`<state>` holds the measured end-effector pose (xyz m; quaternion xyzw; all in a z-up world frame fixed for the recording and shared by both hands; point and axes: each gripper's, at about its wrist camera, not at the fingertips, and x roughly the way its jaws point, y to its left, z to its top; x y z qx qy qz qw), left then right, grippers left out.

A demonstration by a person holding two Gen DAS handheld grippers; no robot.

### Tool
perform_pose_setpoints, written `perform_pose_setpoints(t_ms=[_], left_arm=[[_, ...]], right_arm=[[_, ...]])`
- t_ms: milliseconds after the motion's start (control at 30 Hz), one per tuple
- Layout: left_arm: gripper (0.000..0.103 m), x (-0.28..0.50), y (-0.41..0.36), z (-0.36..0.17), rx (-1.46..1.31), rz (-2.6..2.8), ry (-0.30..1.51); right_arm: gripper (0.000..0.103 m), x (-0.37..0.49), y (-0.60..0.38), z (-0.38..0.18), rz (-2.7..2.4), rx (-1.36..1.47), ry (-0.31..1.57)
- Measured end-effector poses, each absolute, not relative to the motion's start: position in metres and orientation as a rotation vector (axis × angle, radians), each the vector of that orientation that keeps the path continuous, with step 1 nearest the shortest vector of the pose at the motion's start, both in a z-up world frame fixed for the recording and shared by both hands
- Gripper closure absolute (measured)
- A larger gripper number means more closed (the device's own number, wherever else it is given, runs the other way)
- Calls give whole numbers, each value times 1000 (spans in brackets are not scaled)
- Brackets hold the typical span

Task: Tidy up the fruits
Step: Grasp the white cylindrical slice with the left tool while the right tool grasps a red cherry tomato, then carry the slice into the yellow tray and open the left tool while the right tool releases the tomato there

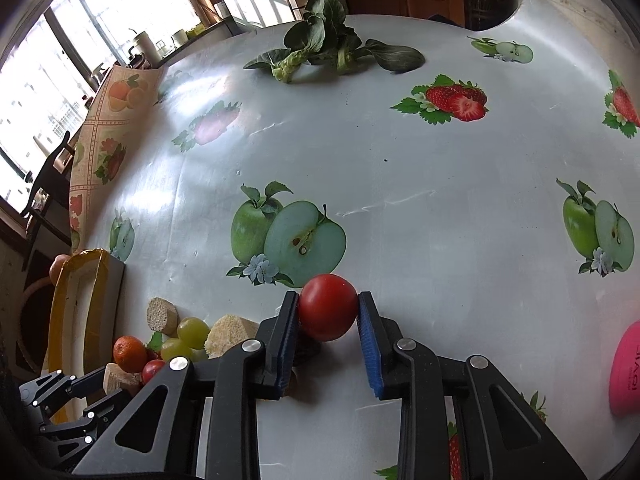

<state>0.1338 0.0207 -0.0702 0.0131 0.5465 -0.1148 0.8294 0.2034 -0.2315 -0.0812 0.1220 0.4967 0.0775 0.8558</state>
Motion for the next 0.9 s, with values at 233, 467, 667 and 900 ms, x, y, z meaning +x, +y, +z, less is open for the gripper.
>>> perform_pose_setpoints(t_ms=[233,467,667,900], left_arm=[[68,116,32,-57,-36,-243,1148],[68,92,45,-45,-65,-229,1127],[68,70,63,-34,-62,-205,1102],[68,54,95,-30,-93,-154,1096]], right_arm=[[74,173,-234,-58,193,292,1016],[74,139,-215,-45,247,301,1016],[74,106,-185,-40,312,292,1025],[74,76,-135,-33,409,267,1033]])
